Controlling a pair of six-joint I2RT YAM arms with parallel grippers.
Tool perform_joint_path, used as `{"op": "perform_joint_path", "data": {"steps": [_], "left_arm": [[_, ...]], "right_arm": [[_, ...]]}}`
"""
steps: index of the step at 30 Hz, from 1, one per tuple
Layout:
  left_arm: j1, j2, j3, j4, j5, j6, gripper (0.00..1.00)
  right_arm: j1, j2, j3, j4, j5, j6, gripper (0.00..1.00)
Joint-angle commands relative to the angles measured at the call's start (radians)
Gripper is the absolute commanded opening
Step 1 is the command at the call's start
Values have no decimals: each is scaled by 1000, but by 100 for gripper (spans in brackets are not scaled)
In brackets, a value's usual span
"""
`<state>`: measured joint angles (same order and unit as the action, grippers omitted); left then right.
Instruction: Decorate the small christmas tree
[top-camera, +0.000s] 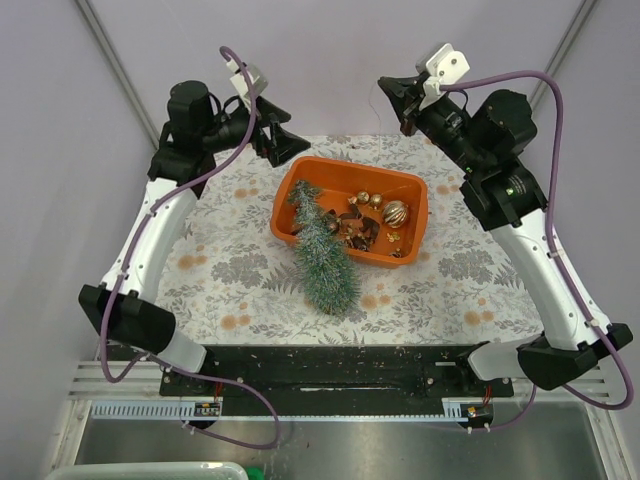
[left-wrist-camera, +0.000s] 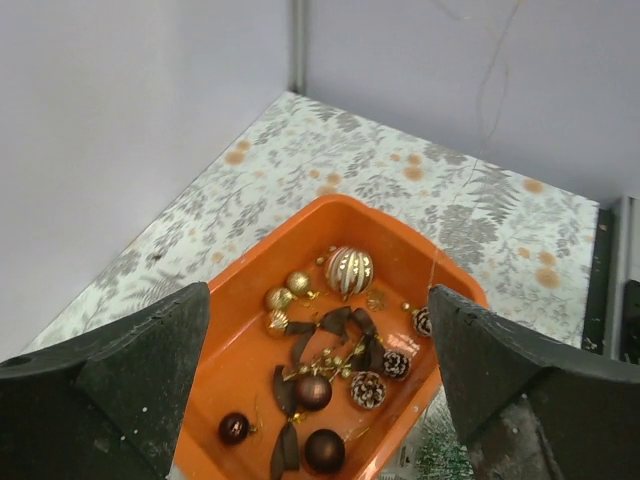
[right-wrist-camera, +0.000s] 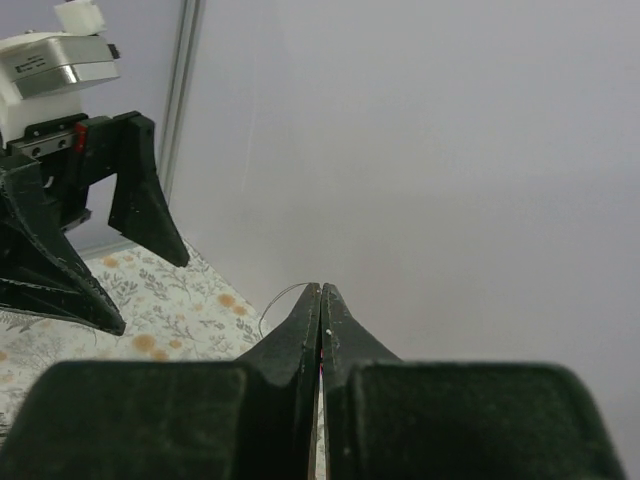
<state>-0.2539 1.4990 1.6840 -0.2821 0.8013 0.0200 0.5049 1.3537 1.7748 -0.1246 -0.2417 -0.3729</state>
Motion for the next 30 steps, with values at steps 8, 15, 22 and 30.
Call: {"op": "perform_joint_path", "data": {"steps": [8, 15, 22, 30], "left_arm": [[-76, 110, 149, 64, 280, -3, 97], [-133, 125, 108, 81, 292, 21, 99], [-163, 159, 108, 77, 239, 55, 99], [-171, 191, 129, 75, 223, 61, 89]], "right_arm": [[9, 97, 182, 45, -140, 74, 0], [17, 134, 235, 46, -186, 107, 0], [29, 139, 229, 78, -211, 140, 0], [32, 182, 285, 91, -240, 173, 0]]}}
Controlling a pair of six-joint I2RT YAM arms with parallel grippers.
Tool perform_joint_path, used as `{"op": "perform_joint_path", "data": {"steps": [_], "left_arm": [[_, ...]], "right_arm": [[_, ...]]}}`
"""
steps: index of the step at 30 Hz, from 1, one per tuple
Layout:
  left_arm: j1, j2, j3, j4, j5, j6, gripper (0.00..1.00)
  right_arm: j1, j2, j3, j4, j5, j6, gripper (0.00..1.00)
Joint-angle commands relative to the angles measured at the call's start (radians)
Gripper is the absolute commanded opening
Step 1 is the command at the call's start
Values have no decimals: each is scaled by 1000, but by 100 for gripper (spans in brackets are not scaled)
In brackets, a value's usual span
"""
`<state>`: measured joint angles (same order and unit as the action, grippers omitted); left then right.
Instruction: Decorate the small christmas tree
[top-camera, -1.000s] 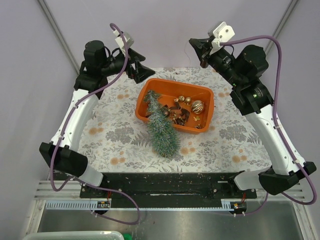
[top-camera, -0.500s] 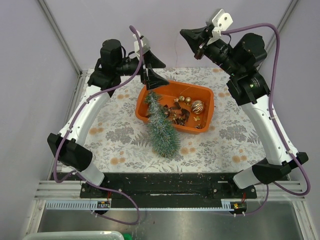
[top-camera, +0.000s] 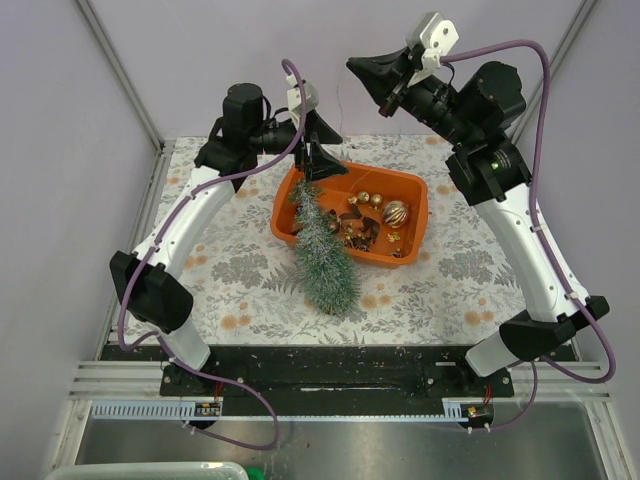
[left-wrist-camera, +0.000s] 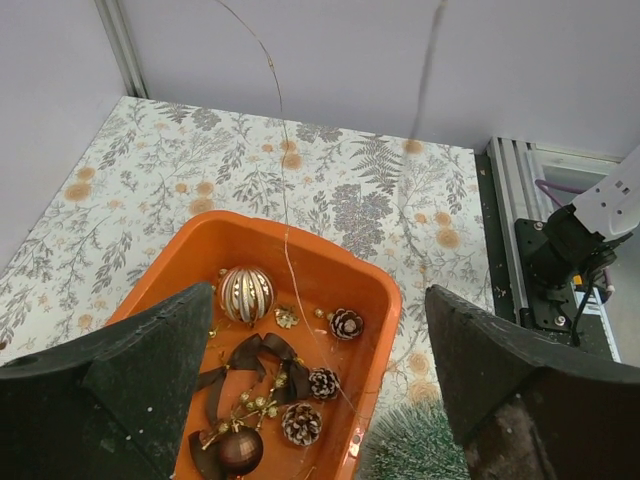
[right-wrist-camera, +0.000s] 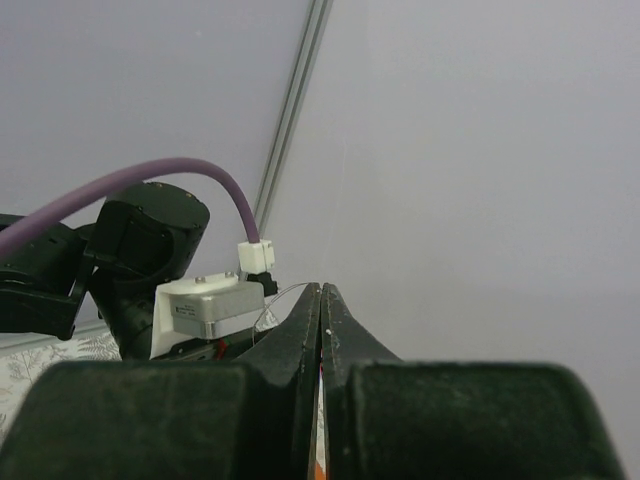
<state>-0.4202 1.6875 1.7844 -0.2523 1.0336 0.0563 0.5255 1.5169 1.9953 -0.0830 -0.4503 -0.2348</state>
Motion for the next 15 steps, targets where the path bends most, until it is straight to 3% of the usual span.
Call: {"op": "perform_joint_path", "data": {"steps": [1, 4, 9, 13, 15], "left_arm": [[-3, 3, 33, 45, -12, 27, 85], [-3, 1, 38, 24, -41, 42, 69], [4, -5, 58, -8, -86, 89, 54], [20, -25, 69, -24, -154, 105, 10], [43, -46, 60, -45, -184, 123, 3]], "right_arm": [[11, 22, 72, 49, -31, 34, 0], [10, 28, 91, 54, -25, 35, 0], [10, 26, 99, 72, -16, 42, 0], [10, 11, 88, 68, 18, 8, 0], [11, 0, 79, 52, 44, -26, 0]]}}
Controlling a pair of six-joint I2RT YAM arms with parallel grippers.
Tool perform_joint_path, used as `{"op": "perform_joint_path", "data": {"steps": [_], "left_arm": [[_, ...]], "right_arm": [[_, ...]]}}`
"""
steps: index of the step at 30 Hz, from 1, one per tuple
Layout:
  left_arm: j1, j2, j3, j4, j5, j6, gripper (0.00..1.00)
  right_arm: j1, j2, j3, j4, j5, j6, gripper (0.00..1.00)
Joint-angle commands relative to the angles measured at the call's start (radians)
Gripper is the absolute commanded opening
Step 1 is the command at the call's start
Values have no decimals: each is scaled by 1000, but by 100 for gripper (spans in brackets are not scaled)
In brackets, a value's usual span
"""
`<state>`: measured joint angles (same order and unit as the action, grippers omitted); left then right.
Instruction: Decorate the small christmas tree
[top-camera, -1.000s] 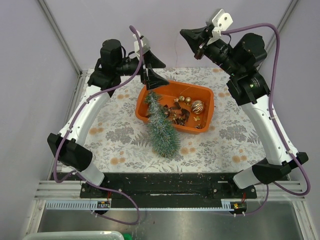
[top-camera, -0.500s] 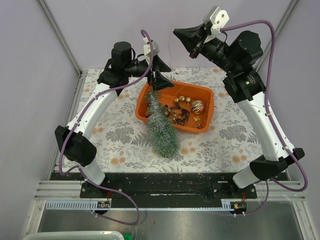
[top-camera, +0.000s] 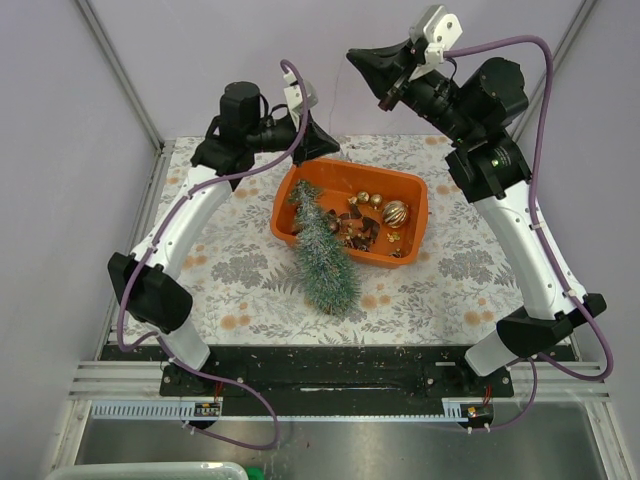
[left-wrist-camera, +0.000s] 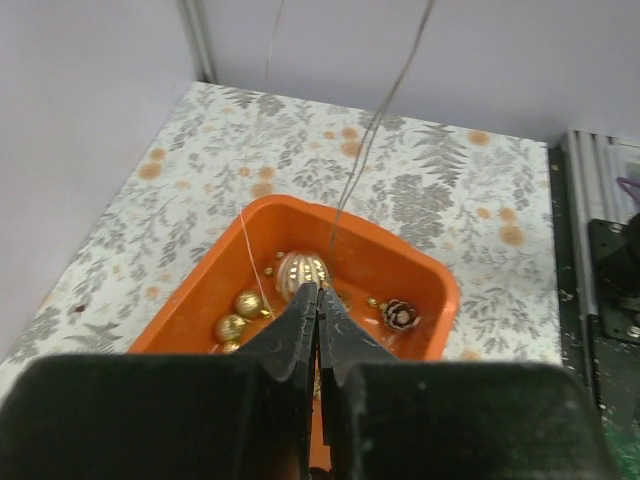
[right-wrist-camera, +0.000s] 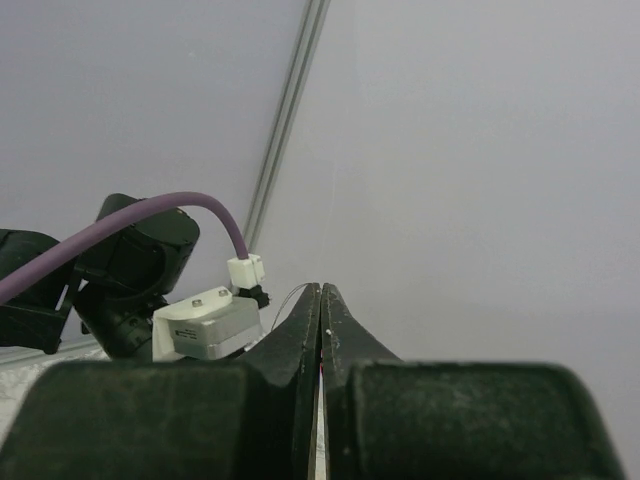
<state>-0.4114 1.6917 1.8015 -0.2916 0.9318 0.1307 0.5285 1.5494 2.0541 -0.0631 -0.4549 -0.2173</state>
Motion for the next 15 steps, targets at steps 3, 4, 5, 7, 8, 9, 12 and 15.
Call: {"op": "perform_joint_path", "data": {"steps": [3, 4, 5, 7, 8, 9, 12, 15], "left_arm": [[62, -104, 1, -35, -120, 87, 3], [69, -125, -13, -47, -129, 105, 3], [77, -145, -30, -60, -137, 119, 2], [97, -191, -71, -73, -163, 135, 0], [103, -216, -92, -80, -169, 150, 0], [109, -237, -128, -89, -186, 168, 0], [121, -320, -203, -118, -232, 199, 0], [131, -386, -278, -161, -252, 239, 0]], "right_arm": [[8, -46, 5, 3, 106, -100, 0], [8, -49, -3, 0, 123, -117, 0], [7, -57, -17, -6, 142, -132, 0], [8, -69, -49, -6, 180, -160, 0], [8, -72, -61, -6, 205, -177, 0], [8, -75, -77, -9, 226, -194, 0], [8, -80, -126, -10, 306, -240, 0], [8, -81, -173, -11, 369, -283, 0]]}}
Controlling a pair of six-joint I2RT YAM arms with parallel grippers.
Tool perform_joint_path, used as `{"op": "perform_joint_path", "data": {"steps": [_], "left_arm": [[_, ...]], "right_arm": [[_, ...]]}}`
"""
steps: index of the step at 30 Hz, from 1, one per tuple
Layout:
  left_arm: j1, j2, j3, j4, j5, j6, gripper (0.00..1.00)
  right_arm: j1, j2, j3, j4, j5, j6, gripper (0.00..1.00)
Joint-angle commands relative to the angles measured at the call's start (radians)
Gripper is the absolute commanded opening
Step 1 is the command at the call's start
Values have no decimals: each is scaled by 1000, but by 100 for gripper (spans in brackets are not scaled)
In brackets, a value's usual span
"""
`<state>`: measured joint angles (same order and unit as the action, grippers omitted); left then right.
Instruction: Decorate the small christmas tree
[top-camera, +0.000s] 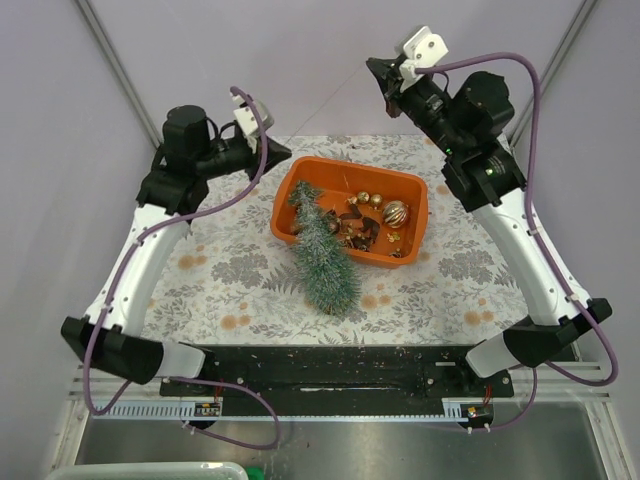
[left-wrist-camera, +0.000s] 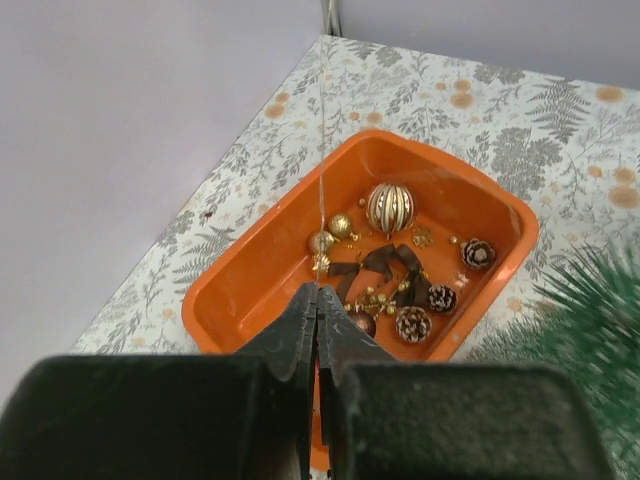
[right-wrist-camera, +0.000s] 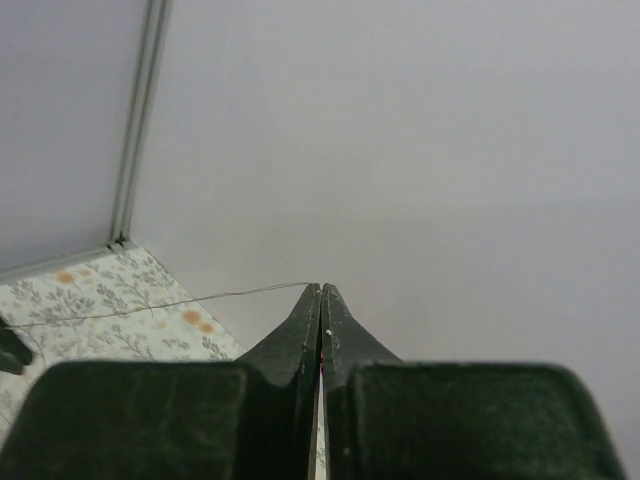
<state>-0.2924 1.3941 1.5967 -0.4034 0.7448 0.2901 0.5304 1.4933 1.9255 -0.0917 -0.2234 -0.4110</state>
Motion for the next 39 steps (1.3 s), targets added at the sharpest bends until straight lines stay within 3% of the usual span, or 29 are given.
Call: {"op": "perform_joint_path", "data": {"steps": [1, 11, 22, 32, 39], "left_arm": [[13, -111, -96, -61, -74, 92, 0], [29, -289, -248, -178, -85, 124, 0], [29, -411, -339, -302, -7, 21, 0], [29, -460, -491, -299, 34, -48, 1], [27, -426, -558, -209, -10, -120, 10]], "right_arm": [[6, -24, -63, 17, 148, -98, 0], [6, -21, -134, 17, 157, -54, 0], [5, -36, -200, 20, 160, -57, 0], [6, -42, -290, 50, 159, -52, 0], [6, 1, -304, 61, 191, -72, 0]]}}
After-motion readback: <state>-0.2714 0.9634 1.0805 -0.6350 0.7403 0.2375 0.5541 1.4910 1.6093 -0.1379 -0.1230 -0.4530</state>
